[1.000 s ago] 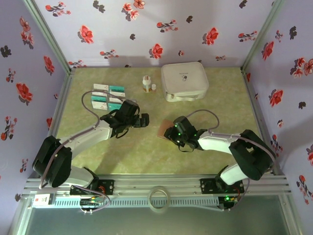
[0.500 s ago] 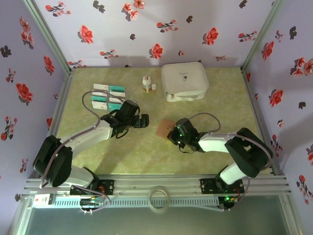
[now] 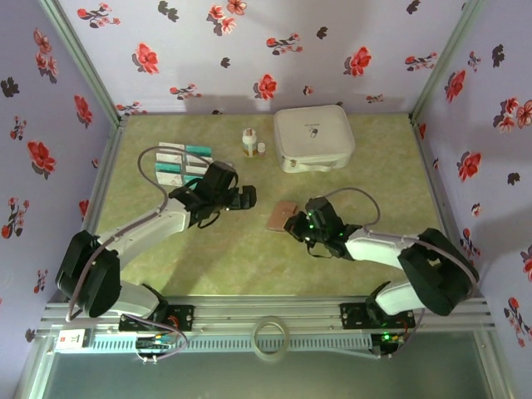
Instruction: Put the credit cards into the card holder
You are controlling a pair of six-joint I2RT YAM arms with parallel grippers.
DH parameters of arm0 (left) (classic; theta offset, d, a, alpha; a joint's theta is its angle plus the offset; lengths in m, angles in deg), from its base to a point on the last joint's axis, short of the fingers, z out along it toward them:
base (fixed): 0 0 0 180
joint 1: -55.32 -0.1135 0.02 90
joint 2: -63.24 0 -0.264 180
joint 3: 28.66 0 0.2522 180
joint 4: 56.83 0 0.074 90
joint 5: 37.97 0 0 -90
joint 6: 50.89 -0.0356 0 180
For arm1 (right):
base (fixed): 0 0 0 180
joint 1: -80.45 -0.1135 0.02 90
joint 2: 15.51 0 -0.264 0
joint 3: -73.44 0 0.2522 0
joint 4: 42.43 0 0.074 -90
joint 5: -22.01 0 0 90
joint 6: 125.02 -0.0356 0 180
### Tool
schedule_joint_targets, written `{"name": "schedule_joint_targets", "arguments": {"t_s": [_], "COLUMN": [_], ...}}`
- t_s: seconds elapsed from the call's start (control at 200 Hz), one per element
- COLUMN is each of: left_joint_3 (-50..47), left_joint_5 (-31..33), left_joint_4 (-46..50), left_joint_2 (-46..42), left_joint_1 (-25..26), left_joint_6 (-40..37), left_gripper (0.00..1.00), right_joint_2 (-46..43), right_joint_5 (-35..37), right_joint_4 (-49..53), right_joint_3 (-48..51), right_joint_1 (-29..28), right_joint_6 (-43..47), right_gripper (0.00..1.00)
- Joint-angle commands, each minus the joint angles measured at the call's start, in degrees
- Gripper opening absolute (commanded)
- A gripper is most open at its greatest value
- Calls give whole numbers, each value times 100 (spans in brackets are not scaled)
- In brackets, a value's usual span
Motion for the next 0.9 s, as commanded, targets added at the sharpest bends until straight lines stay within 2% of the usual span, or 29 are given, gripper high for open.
{"name": "schedule_joint_targets", "arguments": {"t_s": [0.0,0.165,0.315,0.585,0.895], "left_joint_3": [291,74,-225,-274,-283], "left_joint_5": [-604,-2114,-2851,-3380,-3517], "left_joint_4": [75,-675,-1542,-2300,-2717], "left_joint_2": [2,107,158,398,656], "left_joint_1": [-311,-1027,-1316,-1302,-1078], "left_joint_6": [133,1134,1741,2376,2698], "left_gripper": [100,100,100,100,100], "right_joint_2": [-330,-599,-732,-609,-297], "right_joint_5": [-250,-509,-654,-803,-819], "right_joint_4": [308,216,-3,-475,-716], "right_joint_3": [-344,-572,-744,-1109,-1511], "right_joint_1": [46,46,46,-7,-243], "right_joint_6": [384,434,398,222,185], "right_gripper": [0,0,0,0,0]}}
